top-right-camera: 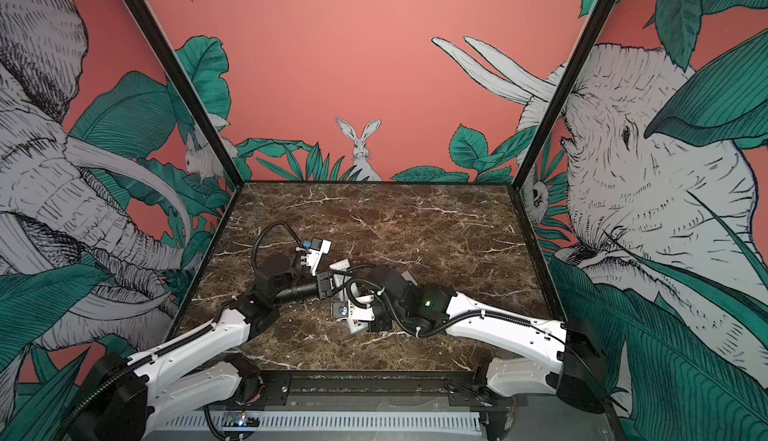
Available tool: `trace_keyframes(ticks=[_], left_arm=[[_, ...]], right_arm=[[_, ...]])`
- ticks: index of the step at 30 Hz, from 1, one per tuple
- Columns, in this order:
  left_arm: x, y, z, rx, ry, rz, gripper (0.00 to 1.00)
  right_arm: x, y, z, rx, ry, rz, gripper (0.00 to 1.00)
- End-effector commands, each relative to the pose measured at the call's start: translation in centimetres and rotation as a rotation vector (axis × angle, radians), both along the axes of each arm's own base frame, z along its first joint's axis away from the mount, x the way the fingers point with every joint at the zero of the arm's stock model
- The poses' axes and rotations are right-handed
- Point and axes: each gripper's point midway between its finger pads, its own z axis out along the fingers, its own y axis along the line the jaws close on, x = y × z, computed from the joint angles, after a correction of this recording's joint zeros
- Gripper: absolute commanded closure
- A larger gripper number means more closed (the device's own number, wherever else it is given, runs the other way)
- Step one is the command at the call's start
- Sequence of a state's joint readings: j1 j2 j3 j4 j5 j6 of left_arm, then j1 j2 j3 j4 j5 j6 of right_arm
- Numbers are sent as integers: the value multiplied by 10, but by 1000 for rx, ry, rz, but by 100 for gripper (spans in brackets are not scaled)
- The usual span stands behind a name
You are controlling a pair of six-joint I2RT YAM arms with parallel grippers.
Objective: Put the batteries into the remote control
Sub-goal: 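Press the battery flat into the compartment with the right gripper, then push the seated battery down with the right gripper fingertips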
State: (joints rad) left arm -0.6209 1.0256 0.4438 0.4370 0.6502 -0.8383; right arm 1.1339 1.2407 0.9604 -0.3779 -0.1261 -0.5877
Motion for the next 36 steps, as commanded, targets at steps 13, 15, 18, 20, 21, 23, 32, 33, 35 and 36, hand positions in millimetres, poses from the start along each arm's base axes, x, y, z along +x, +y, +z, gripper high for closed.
trace_keyframes(ticks=[13,15,18,20,21,23,32,33,35,36], left_arm=[[-3,0,16,-38,-43,-11,100],[-2,0,17,-40,-45,-9,100],[-2,1,16,-39,-43,-6,100],[-2,0,16,-40,-44,-7,100],[-2,1,17,-41,-44,-6,100],[-2,1,16,-40,-42,-6,100],[-2,1,15,-40,-42,-4,100],[-2,1,15,-41,-41,-5,100],[-2,1,16,-42,-43,-4,100],[-3,1,16,-43,-42,-4,100]], right_arm=[[-1,6,-5,-32,-37,25,83],[-1,6,-6,-40,-43,25,83],[-1,6,-8,-50,-51,26,84],[-1,6,-9,-58,-53,28,84],[-1,7,-10,-60,-54,30,84],[-1,7,-10,-63,-59,29,84],[-2,7,-15,-86,-70,33,84],[-2,7,-16,-90,-71,33,84],[-2,6,-17,-99,-74,34,84],[-2,6,-18,-103,-77,34,84]])
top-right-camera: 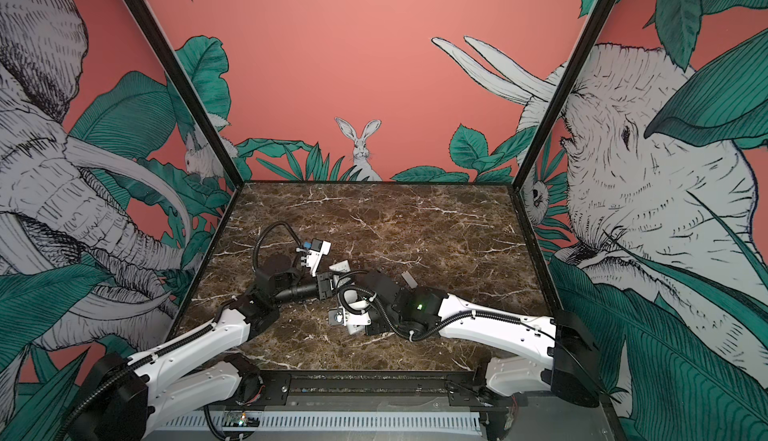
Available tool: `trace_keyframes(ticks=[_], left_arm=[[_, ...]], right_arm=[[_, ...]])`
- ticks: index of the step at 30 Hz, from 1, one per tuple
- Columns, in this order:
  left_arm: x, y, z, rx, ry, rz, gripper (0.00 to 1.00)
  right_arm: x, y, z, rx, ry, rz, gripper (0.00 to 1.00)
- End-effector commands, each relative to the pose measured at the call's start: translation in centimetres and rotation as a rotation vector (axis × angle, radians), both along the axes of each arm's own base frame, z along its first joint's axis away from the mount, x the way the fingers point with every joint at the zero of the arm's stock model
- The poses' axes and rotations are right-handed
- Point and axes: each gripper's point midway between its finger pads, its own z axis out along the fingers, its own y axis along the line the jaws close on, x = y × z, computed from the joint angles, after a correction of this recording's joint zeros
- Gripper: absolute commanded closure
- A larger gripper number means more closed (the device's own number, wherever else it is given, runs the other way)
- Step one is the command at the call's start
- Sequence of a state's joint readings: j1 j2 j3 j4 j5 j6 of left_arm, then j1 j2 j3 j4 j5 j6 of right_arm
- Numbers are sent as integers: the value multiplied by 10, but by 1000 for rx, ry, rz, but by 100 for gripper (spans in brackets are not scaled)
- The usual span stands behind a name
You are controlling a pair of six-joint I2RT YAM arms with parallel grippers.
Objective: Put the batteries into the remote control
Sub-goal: 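Push the seated battery down with the right gripper fingertips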
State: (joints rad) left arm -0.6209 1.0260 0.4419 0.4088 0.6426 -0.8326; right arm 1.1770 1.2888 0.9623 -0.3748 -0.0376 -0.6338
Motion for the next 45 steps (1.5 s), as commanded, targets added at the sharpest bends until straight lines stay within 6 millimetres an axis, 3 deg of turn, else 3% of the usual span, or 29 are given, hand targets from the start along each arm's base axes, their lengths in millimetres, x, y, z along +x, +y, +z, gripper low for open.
trace_keyframes(ticks=[1,28,34,45], left_arm=[[-2,0,22,-63,-59,-9,100],[-2,1,23,-64,-60,1,100],[1,3,19,-47,-59,20,100],[11,10,-6,51,-42,86,100]], right_arm=[[-3,2,-3,-31,-8,21,84],[5,6,-13,-71,-50,-17,88],[7,7,-8,-57,-60,-27,88],[4,4,19,41,-64,-46,81]])
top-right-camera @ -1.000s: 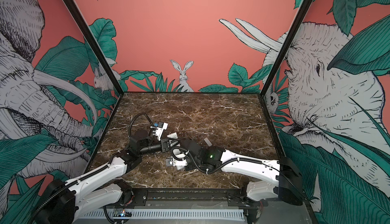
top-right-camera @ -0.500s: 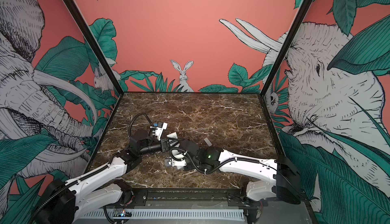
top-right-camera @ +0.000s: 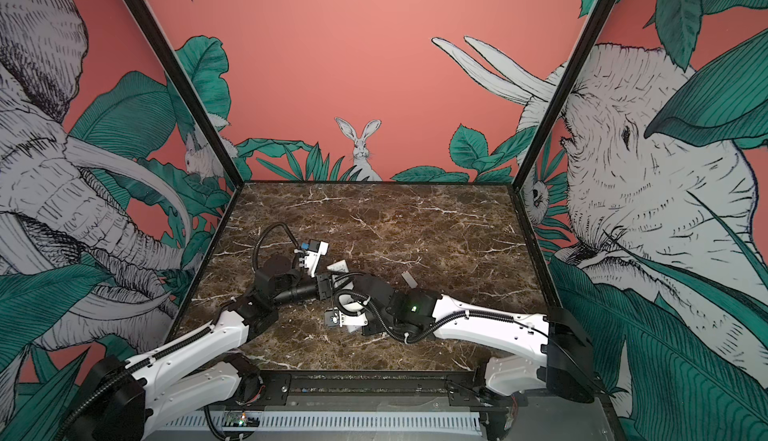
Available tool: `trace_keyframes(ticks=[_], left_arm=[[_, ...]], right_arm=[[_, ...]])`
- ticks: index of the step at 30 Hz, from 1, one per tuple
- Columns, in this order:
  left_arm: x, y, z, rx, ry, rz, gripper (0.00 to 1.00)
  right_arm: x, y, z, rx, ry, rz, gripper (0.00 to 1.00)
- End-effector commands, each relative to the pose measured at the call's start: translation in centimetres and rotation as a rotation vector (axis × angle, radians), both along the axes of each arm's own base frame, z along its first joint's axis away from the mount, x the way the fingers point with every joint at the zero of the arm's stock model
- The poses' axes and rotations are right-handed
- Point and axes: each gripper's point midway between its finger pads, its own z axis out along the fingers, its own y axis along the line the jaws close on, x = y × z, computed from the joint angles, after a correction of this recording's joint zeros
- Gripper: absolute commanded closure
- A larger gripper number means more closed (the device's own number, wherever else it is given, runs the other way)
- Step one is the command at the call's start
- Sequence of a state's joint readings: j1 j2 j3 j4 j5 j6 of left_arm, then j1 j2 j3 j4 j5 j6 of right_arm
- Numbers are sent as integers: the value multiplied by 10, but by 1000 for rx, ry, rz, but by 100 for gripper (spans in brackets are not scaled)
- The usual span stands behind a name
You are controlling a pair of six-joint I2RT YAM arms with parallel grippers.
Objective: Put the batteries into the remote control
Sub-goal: 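Push the seated battery down with the right gripper fingertips, then raise the right gripper away from the remote toward the second battery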
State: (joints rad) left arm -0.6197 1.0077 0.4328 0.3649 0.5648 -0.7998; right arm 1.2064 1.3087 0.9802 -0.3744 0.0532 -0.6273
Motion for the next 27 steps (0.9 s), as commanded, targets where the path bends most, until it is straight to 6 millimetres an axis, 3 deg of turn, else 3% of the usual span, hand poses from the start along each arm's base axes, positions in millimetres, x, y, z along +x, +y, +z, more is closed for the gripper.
trace_keyframes(ticks=[1,17,27], left_arm=[[3,3,2,8,-26,20,100],[4,10,-8,40,-30,38,100],[5,15,-10,57,-35,52,100]], right_arm=[[-3,1,19,71,-7,-6,81],[-2,-23,35,179,51,-156,57],[20,-43,35,226,147,-358,47]])
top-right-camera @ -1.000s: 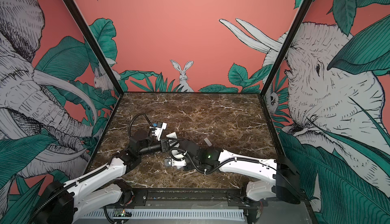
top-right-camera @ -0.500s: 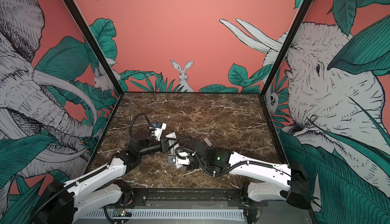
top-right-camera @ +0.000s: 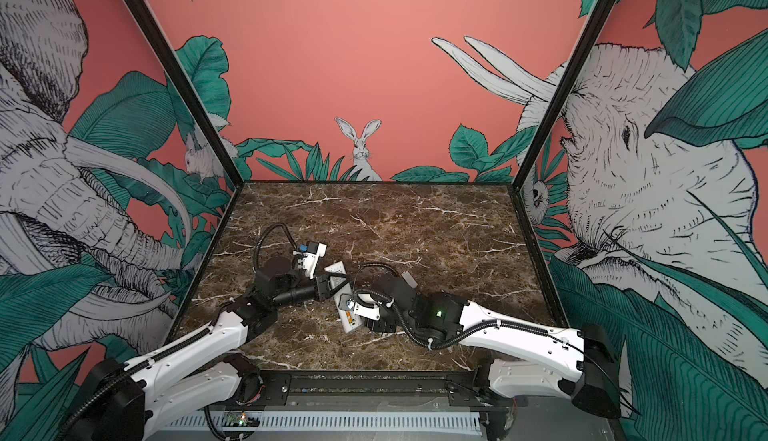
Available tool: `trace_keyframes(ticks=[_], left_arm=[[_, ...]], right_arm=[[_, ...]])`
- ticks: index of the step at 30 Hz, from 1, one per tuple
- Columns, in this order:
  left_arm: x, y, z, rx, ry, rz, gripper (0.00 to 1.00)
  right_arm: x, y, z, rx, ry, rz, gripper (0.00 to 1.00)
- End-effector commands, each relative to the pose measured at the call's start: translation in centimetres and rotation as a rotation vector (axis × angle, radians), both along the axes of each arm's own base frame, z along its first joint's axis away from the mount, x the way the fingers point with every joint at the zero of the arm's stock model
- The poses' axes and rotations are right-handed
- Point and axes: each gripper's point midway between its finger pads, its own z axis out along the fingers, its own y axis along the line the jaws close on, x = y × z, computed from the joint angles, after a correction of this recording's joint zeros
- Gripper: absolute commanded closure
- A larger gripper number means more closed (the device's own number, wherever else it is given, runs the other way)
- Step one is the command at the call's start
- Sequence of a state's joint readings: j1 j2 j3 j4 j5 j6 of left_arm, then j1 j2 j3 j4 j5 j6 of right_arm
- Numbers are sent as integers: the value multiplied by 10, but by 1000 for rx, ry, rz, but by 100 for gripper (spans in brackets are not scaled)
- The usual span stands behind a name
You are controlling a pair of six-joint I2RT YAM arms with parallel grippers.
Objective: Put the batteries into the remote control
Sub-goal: 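Raise the right gripper away from the remote toward the second battery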
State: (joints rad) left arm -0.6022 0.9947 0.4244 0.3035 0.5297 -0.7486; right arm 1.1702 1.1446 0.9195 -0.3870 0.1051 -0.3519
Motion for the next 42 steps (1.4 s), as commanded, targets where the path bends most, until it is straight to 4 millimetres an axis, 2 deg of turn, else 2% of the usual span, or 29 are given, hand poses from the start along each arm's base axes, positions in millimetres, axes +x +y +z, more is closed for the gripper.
trace_keyframes(ticks=[1,5,10,18,29,42], left_arm=[[0,5,3,1,-30,16,100],[2,13,0,42,-40,51,100],[4,23,-1,90,-62,92,100],[5,25,-2,107,-76,101,100],[4,25,-7,110,-79,95,100],[1,26,-12,102,-69,96,100]], right_arm=[[13,-13,7,66,62,-120,46],[30,-28,6,108,150,-241,46],[51,-50,-4,100,260,-422,45],[60,-70,-45,47,457,-578,43],[46,-88,-94,-24,634,-717,45],[34,-86,-136,-47,741,-754,52]])
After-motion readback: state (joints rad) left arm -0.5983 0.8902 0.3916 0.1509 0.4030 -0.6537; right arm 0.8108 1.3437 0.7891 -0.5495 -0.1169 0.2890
